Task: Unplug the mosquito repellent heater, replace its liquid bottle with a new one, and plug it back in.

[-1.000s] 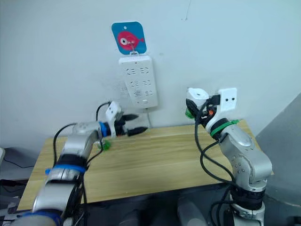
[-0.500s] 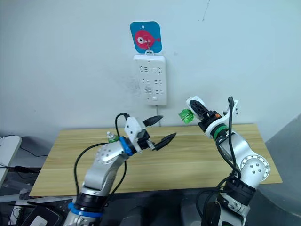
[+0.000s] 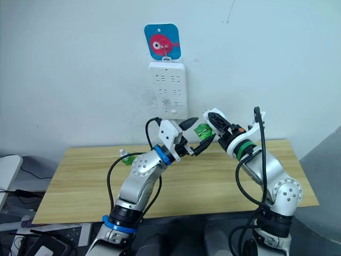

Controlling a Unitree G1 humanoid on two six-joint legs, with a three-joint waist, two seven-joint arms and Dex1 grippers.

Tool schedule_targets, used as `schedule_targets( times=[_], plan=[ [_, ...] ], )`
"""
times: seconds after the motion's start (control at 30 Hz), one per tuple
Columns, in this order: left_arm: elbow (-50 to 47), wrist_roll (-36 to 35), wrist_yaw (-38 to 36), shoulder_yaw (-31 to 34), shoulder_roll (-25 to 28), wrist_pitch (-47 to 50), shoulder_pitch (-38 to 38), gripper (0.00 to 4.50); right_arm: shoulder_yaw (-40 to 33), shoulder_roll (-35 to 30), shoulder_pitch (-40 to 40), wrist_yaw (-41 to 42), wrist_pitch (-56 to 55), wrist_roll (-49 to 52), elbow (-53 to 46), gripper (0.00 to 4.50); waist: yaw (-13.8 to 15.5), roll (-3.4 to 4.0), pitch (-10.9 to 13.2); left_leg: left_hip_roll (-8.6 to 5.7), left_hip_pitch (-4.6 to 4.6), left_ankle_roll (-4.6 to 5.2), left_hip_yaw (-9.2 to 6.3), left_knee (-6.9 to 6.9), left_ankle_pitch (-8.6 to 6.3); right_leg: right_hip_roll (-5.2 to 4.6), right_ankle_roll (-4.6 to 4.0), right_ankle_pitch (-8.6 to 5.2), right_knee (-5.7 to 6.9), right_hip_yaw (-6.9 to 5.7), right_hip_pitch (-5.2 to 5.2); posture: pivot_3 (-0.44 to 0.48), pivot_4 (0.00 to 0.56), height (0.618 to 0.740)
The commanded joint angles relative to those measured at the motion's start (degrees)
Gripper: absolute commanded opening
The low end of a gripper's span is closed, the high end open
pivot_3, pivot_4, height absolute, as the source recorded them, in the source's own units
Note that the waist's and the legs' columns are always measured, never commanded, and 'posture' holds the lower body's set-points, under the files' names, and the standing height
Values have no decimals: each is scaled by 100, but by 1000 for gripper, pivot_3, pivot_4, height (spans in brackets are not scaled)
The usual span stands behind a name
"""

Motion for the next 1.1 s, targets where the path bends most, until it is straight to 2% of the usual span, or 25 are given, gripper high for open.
schedule_targets(
  times=[0.03, 0.1, 0.27, 0.4, 0.43, 0.57, 0.73, 0.9, 1.1],
  plan=[
    [-75, -100, 45, -16, -50, -128, -24, 2894, 191, -216, 35, 6, -347, 270, -277, 3001, -1, 0, 2, 0, 0, 0, 0, 0, 0, 0, 0, 0, 0, 0, 0, -166, 198, 740],
    [-96, -111, 54, -27, -37, -120, 0, 2333, 286, -340, 71, 15, -497, 314, -274, 3001, -3, -1, 6, 0, 0, 0, 0, 0, 0, 0, 0, 0, 0, 1, 0, -166, 198, 740],
    [-140, -108, 67, -43, 14, -92, 42, 2283, 503, -608, 164, 129, -718, 420, -269, 3001, -1, -2, 15, 0, 0, 0, 0, -1, 0, 0, 1, 0, -1, 1, 0, -166, 199, 740],
    [-111, -88, -181, -93, 252, -266, 5, 2283, 662, -956, 194, 494, -616, 741, -158, 4355, 0, 3, 30, 1, 0, 0, 0, -1, 0, 0, 1, -1, -4, 1, 0, -165, 201, 740],
    [-51, -87, -352, -113, 389, -398, -38, 2283, 686, -1186, 193, 665, -453, 834, -20, 4485, 0, 5, 37, 1, 0, 0, 0, -1, 0, 0, 1, -1, -3, 2, 0, -166, 204, 740],
    [499, -70, -1161, -164, 959, -1163, -278, 2283, 771, -2298, 118, 1580, 397, 1310, 793, 4485, 14, 6, 50, 0, 0, 1, 3, -1, 0, 0, 0, -1, -7, 2, 1, -161, 210, 740],
    [1395, -165, -2436, -258, 1566, -2449, -621, 2283, 1104, -3384, -128, 3375, 2198, 1588, 1906, 4485, 26, 17, 119, 2, 0, 10, 12, -9, 5, 0, 0, 0, -31, 6, 3, -148, 224, 740],
    [1618, -355, -3135, -317, 1687, -3152, -674, 2283, 1244, -3580, -444, 4135, 2788, 1588, 2655, 4485, 56, 9, 195, 4, -10, 12, 12, -16, 4, -1, -5, 3, -49, 6, 1, -121, 237, 740],
    [1408, -410, -3141, -312, 1650, -3197, -487, 2283, 1307, -3530, -641, 4365, 2957, 1588, 2896, 4485, 123, 11, 229, 6, -19, 14, 8, -19, 3, -2, -24, 16, -72, 2, 1, -107, 243, 740]
  ],
)
